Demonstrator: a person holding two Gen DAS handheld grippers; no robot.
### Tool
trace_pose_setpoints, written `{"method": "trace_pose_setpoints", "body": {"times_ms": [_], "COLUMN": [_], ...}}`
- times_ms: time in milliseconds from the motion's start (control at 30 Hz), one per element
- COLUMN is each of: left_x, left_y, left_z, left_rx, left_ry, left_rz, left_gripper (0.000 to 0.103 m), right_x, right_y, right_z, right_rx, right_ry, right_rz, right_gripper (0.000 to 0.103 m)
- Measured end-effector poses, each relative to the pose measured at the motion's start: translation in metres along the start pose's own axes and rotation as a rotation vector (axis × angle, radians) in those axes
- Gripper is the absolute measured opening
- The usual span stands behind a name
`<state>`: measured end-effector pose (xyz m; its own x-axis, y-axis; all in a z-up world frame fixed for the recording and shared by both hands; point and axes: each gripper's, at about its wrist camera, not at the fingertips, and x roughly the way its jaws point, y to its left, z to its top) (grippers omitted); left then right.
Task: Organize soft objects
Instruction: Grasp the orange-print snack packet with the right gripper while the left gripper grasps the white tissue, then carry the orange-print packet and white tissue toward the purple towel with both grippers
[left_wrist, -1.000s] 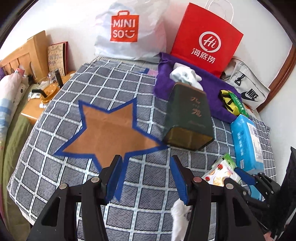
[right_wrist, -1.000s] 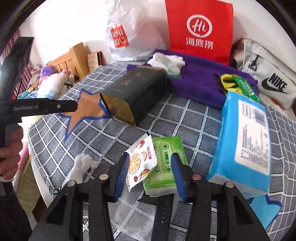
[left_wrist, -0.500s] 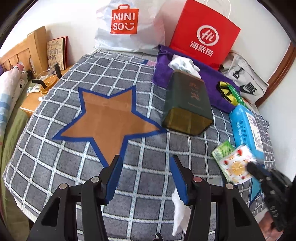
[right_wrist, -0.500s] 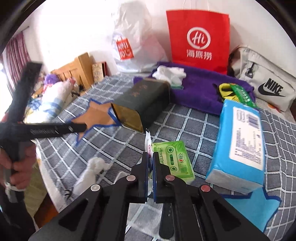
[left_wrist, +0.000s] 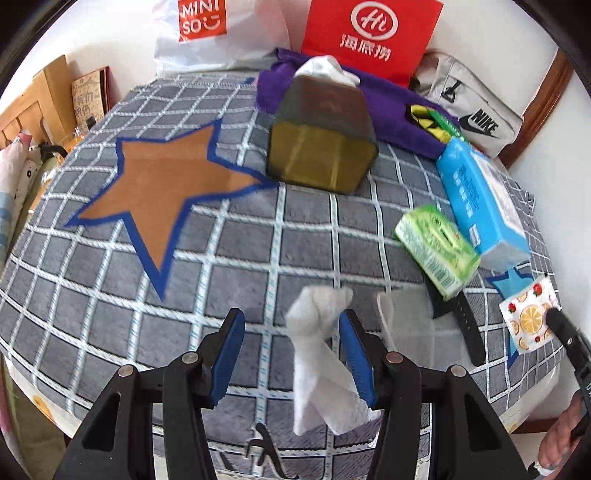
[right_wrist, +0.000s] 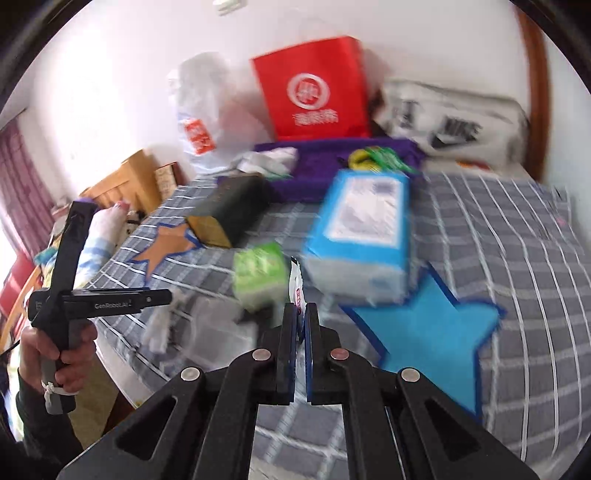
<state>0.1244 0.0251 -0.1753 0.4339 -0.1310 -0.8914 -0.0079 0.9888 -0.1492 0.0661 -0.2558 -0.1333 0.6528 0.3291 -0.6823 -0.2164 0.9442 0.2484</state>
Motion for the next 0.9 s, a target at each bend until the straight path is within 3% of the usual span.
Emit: {"method": "trace_pose_setpoints", "body": {"times_ms": [167,267,300,400,567,833,900], "left_x": [0.006,0.007,0.007,0.008,0.009,0.009,0.009], "left_y": [-0.009,-0.013,-0.013,-0.01,-0.008,-0.007,-0.004], "left_z": [-0.004,-0.002,-0.001,0.002,0.005,0.006,0.006], "left_rx": [0.028,0.052,0.054,0.032,0.015,0.007,-0.001], "left_ry": [-0.02,-0.029,-0.03,-0.032,-0.03,-0.027,-0.028], "left_rz": [0.022,0.059,0.057,0.053,0.047,0.032,0.02], "left_gripper": [0.049,0.033,0.025,0.022,0.022,0.022,0.022], "right_x": [0.009,0.011,0.011,0.011,0.012,0.05,0.051], "right_y": [-0.028,-0.034,-0.036,-0.042,-0.036,-0.02,-0.017], "right_z": [-0.025,-0.03,-0.031,-0.033,-0.041,-0.044,-0.045], "right_rx": [0.072,0.056,0.051,0.037,-0.028,-0.16,-0.164], "right_ry": [0.05,0.053,0.056,0.069,0.062,0.154,0.144], "right_rz": [-0.022,-0.063,-0.075,-0.098,-0.118,-0.156,-0.177], "right_gripper": [0.005,0.01,0.018,0.047,0.072,0.076,0.076]}}
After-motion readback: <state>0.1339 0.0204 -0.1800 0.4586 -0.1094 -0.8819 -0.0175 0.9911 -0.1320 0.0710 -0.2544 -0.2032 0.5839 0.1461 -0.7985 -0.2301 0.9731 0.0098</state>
